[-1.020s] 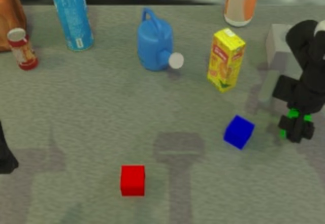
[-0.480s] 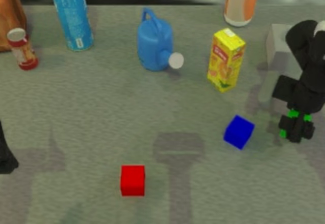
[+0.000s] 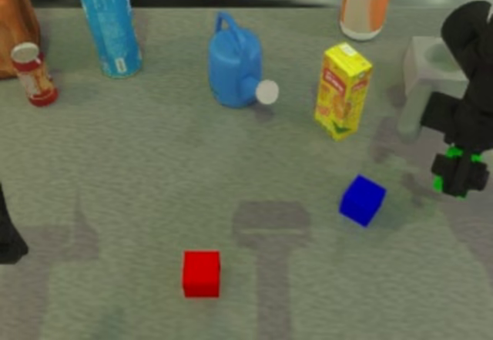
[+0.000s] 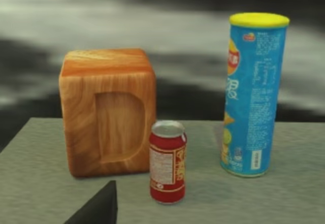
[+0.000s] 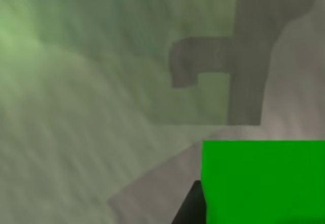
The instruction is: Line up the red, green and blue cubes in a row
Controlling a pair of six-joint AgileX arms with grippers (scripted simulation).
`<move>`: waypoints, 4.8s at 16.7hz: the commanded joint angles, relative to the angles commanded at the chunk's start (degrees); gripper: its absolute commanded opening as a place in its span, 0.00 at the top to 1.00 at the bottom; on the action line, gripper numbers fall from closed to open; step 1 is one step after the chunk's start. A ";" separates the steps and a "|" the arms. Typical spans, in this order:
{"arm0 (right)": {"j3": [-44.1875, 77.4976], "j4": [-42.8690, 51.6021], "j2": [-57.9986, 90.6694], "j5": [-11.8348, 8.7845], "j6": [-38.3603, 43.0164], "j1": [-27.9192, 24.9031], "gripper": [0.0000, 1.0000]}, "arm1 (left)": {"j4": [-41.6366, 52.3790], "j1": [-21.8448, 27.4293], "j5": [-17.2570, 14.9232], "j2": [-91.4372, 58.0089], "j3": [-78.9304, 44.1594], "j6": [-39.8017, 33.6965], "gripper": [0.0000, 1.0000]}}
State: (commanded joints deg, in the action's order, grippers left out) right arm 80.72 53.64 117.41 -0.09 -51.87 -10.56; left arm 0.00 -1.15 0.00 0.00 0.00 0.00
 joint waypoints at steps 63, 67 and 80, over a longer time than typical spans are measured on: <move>2.99 -3.04 5.45 0.01 13.93 -40.91 0.00 | 0.00 0.00 0.00 0.00 0.00 0.00 0.00; 4.81 -0.67 4.67 0.08 13.78 -41.05 0.00 | 0.00 0.00 0.00 0.00 0.00 0.00 0.00; 11.71 10.44 0.68 0.05 15.00 -38.70 0.00 | 0.00 0.00 0.00 0.00 0.00 0.00 0.00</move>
State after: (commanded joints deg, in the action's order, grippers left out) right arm 92.43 64.08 118.09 -0.04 -36.87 -49.26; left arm 0.00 -1.15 0.00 0.00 0.00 0.00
